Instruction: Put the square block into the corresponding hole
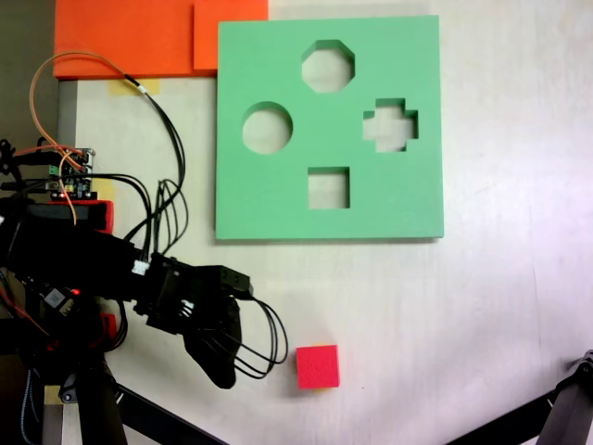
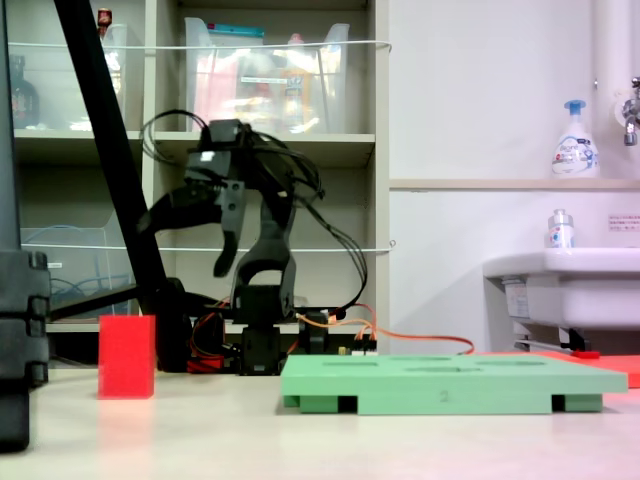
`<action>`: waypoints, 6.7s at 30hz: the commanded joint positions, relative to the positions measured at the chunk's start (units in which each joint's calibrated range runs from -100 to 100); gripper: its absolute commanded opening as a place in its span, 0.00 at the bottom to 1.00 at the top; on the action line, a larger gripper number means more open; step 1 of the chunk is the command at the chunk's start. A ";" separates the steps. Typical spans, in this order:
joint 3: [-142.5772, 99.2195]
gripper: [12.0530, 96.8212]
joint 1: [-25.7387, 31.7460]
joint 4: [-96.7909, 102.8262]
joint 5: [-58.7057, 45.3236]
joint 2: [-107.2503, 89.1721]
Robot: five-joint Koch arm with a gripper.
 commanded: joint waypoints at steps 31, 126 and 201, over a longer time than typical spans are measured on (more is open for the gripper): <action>30.61 0.78 -1.76 6.20 -3.91 67.03; 52.45 0.18 24.37 -10.27 24.86 73.18; -86.04 0.44 10.26 117.99 -32.67 -26.40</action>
